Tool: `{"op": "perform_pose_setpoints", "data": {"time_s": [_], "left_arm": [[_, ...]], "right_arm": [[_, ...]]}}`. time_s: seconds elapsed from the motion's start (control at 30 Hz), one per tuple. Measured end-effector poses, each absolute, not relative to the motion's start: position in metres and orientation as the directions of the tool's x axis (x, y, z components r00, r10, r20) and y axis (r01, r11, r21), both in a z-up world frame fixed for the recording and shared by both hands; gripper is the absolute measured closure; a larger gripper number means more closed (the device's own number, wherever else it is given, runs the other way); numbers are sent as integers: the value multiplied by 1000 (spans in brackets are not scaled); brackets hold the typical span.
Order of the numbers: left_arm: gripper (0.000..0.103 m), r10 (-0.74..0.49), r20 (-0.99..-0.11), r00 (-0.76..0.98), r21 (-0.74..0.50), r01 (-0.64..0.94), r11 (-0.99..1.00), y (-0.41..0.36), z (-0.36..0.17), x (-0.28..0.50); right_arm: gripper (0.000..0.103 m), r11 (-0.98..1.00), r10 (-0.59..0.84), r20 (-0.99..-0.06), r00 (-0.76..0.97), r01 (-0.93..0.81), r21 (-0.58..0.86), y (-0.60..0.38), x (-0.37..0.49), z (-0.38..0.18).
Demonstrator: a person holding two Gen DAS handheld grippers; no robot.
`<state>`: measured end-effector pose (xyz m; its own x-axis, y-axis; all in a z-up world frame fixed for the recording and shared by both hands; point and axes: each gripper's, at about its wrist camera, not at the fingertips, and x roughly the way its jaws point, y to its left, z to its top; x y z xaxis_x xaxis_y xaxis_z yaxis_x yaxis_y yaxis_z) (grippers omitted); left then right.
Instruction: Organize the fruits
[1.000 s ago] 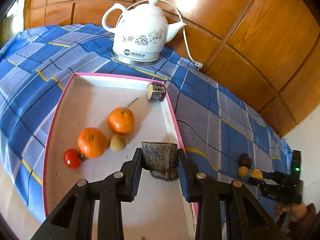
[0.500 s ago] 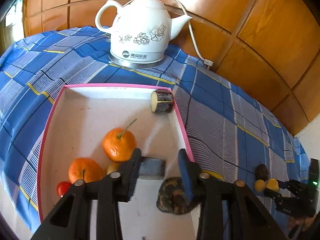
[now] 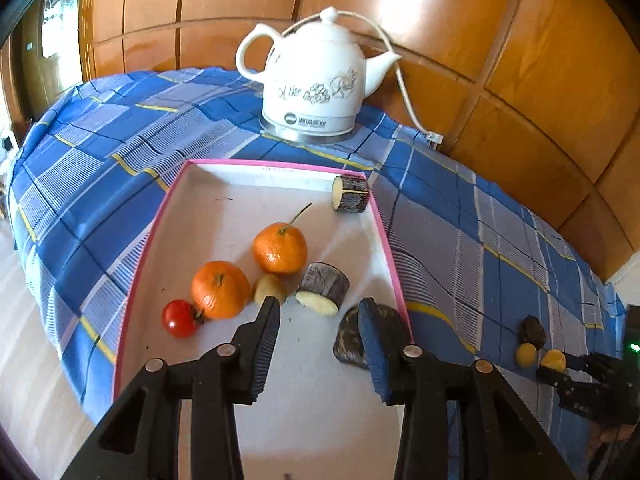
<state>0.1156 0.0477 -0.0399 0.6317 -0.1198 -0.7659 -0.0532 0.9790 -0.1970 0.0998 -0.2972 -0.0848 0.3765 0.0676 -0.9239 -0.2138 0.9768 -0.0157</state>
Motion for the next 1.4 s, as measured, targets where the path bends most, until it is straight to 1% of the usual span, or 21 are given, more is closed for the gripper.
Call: {"op": "perform_pose_setpoints", "data": {"time_s": [0.23,0.43,1.4], "left_arm": [[61,-130,-733,668,-187,-14,982,40,-21,92],[61,-142,-723,676,-186,7,983,35,-14,81],[58,-111,-748,654,-187,-47,981,57,-26,59]], "right_arm": [[52,976,60,-923,381,-215,-25,-295,98,-84],[52,976,55,-921,385,-215,-31,-294,96,-84],[52,976,42,-915,401,-212,-48,-292,93,-83]]}}
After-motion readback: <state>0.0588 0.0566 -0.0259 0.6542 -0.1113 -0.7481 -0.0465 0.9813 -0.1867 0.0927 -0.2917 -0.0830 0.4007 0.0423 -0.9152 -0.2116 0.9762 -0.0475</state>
